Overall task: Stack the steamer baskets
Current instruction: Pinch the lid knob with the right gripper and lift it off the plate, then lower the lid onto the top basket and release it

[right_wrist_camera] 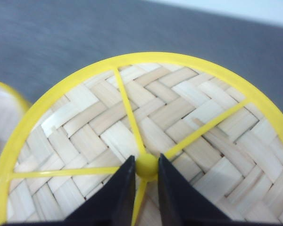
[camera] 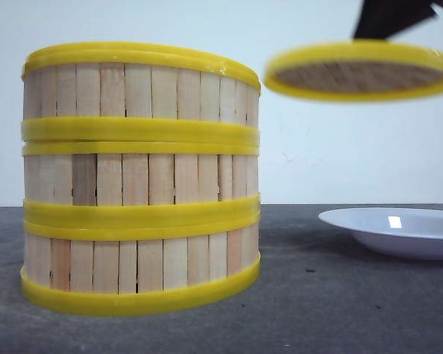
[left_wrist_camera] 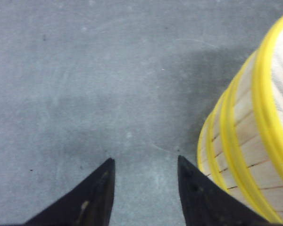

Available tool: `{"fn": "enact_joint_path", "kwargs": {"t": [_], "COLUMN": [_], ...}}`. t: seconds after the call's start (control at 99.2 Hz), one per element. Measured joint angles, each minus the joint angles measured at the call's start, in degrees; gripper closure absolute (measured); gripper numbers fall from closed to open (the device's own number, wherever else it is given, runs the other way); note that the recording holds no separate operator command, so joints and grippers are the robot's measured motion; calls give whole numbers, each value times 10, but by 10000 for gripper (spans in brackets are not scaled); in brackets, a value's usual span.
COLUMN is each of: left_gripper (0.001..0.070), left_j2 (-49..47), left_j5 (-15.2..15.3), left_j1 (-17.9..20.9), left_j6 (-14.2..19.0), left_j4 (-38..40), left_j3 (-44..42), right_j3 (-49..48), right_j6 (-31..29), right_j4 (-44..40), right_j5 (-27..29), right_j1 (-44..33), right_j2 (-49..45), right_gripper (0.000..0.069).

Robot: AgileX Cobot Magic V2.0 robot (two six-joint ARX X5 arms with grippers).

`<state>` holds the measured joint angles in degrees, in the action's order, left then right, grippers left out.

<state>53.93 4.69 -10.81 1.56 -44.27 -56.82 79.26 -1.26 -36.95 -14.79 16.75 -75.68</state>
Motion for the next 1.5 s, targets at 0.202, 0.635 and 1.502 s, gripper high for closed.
{"fn": "enact_joint_path", "kwargs": {"t": [0.202, 0.635, 1.502], "left_gripper": [472, 472, 472], "left_j2": [0, 0, 0], "left_j5": [1, 1, 1], "left_j1": [9, 12, 12], "left_j6": [0, 0, 0], "left_j4": [0, 0, 0], "left_j3": [0, 0, 0], "right_j3": [69, 91, 95], "right_j6": [0, 0, 8], "right_j4": [-11, 0, 34], "right_j5": [-1, -1, 4], "right_j1": [92, 236, 290], "right_j2": [-26, -115, -178], "right_gripper": [640, 640, 640]}}
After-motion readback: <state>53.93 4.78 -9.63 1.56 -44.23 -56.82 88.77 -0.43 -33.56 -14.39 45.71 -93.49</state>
